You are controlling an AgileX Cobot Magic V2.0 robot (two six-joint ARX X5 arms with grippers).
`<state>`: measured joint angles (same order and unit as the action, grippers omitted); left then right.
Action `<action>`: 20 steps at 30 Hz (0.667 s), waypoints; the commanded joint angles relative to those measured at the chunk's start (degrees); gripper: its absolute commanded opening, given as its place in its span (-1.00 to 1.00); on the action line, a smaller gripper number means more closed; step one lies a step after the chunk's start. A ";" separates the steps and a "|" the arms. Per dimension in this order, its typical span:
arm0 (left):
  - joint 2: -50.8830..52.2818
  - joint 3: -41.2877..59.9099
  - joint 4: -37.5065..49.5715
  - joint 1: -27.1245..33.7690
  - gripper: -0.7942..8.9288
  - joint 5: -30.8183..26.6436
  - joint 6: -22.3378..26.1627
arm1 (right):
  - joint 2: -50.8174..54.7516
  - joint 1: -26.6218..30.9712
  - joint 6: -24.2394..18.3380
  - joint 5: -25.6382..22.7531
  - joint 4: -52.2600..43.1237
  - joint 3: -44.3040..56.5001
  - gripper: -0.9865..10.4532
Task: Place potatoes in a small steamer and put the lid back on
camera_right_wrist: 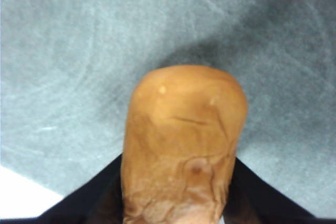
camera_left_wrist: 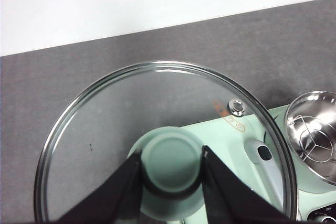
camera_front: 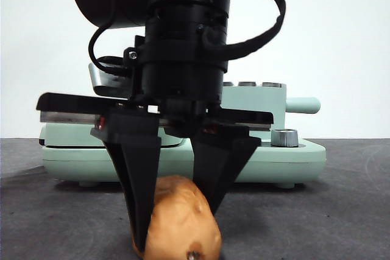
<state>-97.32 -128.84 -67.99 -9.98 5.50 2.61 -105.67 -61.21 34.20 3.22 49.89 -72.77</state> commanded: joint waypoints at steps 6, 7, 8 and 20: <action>0.22 -1.99 1.03 0.55 -0.82 0.07 0.92 | -0.79 5.11 -8.44 -0.31 12.50 -15.02 -0.67; 0.22 -1.99 1.01 0.61 -0.82 0.07 0.92 | -0.79 6.58 -9.84 -0.35 13.94 -17.75 -0.67; 0.22 -1.99 0.92 0.63 -0.82 0.07 0.92 | -0.79 7.82 -10.93 -0.39 14.88 -19.93 -0.67; 0.04 -1.95 0.66 0.57 -0.82 0.09 0.90 | -0.83 27.74 -18.25 0.04 10.47 -35.26 -0.67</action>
<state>-97.32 -128.84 -68.66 -9.23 5.48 3.27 -105.67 -33.78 17.87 3.03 61.08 -106.59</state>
